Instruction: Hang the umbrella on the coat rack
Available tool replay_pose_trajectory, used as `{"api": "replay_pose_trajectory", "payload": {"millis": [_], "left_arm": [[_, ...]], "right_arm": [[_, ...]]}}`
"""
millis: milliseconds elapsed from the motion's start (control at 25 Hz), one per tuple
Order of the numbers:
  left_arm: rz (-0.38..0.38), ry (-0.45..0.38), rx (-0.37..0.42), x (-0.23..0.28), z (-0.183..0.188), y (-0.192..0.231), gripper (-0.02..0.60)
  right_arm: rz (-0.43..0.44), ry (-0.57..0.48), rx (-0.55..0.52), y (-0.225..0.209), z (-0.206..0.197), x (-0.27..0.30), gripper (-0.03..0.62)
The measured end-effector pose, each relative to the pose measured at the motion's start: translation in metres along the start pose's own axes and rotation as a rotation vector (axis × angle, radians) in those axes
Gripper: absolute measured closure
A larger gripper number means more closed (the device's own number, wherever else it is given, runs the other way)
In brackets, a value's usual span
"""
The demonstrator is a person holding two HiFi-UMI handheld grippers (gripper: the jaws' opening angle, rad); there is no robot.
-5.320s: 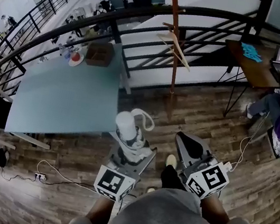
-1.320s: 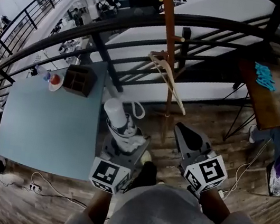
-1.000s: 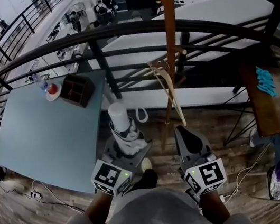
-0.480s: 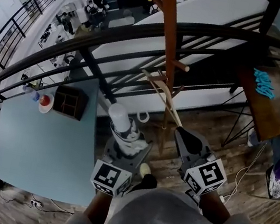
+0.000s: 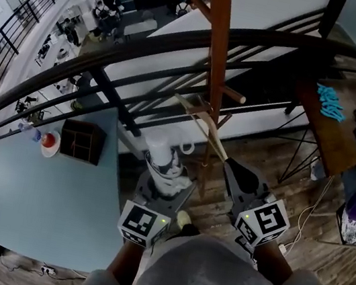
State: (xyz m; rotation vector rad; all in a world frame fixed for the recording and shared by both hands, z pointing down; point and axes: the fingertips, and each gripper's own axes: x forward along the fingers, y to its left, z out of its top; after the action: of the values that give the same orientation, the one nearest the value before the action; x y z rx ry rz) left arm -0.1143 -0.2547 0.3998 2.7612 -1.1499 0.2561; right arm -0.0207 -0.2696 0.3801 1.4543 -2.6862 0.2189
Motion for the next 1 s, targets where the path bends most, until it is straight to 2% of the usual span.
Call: {"api": "replay_pose_trajectory", "payload": {"millis": [360,680,1000], "left_arm": [[-0.065,-0.006,-0.027,0.003,-0.009,0.023,0.29],[-0.075,-0.007,-0.012,0.006,-0.005,0.035,0.29],[-0.069,-0.01,0.012,0.023,0.002,0.029,0.29]], "right_arm": [[-0.02,0.031,-0.03,0.011,-0.005,0.037,0.565],[-0.015,0.006,-0.044,0.009,0.001,0.058,0.565],[0.003,0.005,-0.044,-0.01,0.003,0.062,0.565]]}}
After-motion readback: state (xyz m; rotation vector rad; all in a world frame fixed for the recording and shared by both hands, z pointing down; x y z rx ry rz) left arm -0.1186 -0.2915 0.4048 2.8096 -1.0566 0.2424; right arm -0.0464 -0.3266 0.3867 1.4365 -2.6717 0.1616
